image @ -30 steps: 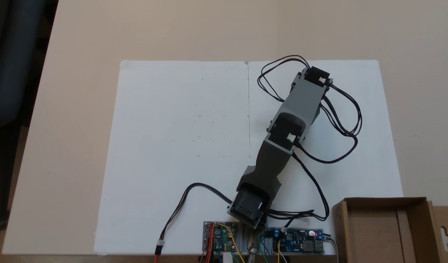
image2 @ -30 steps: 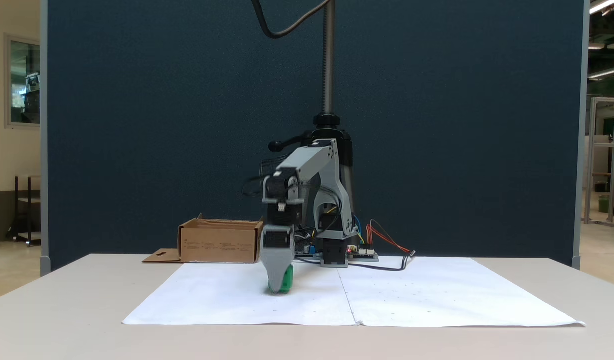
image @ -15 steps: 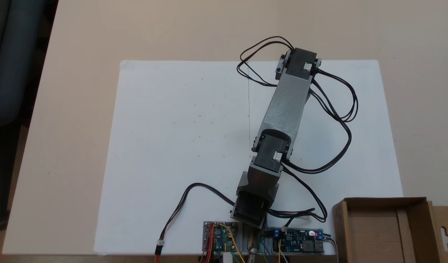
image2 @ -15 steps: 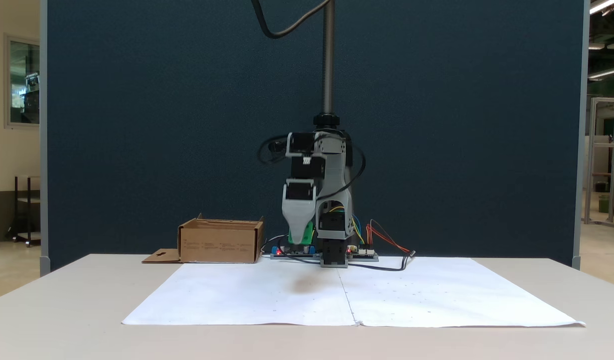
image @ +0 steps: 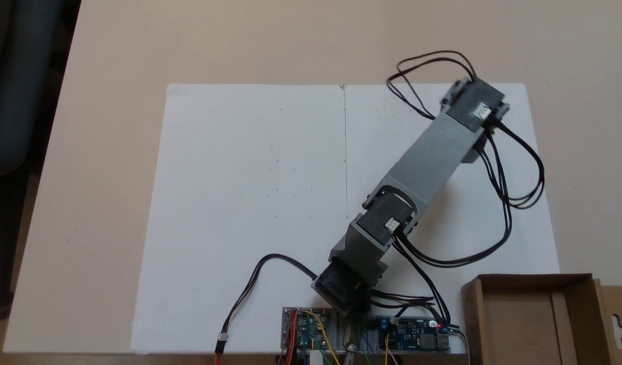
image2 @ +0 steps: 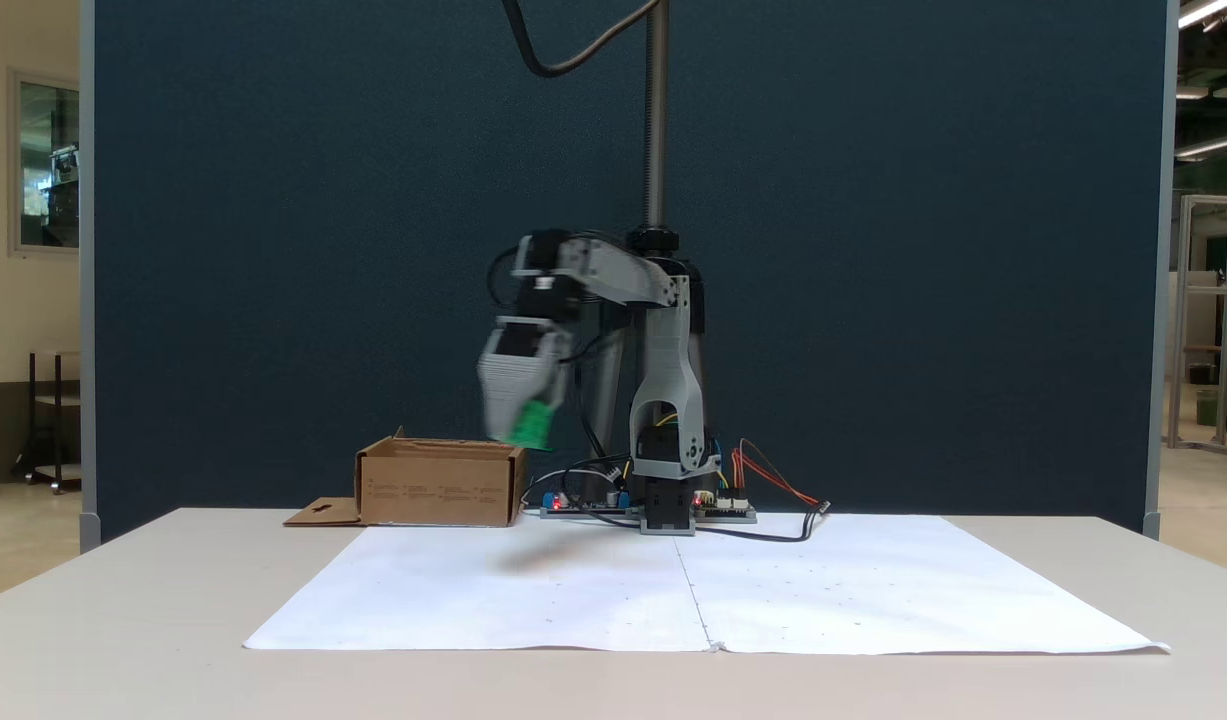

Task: Grasp a green dice and put it in the bin.

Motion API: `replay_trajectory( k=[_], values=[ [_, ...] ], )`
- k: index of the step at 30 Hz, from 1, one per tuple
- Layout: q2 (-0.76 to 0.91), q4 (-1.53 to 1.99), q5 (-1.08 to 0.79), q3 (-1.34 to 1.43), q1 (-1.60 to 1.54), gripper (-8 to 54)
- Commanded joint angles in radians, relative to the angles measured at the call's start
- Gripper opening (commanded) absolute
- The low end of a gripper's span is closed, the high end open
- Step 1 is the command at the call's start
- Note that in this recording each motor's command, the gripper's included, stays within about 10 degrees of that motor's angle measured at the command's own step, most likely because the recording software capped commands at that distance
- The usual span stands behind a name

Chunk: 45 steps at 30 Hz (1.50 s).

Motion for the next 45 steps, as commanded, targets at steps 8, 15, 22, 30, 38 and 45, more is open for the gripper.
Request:
replay_trajectory(
  k=[8,15,22,30,38,45],
  values=[
    [0.011,0.023,0.044,-0.057,0.449,11.9],
    [-0.017,0.021,0.037,-0.129,0.799,11.9],
    [-0.103,0.021,0.038,-0.19,0.948,11.9],
    [-0.183,0.031,0.063,-0.193,1.04,11.9],
    [-0.186,0.051,0.098,-0.193,1.049,11.9],
    [-0.186,0.043,0.098,-0.192,1.055,33.6]
  ],
)
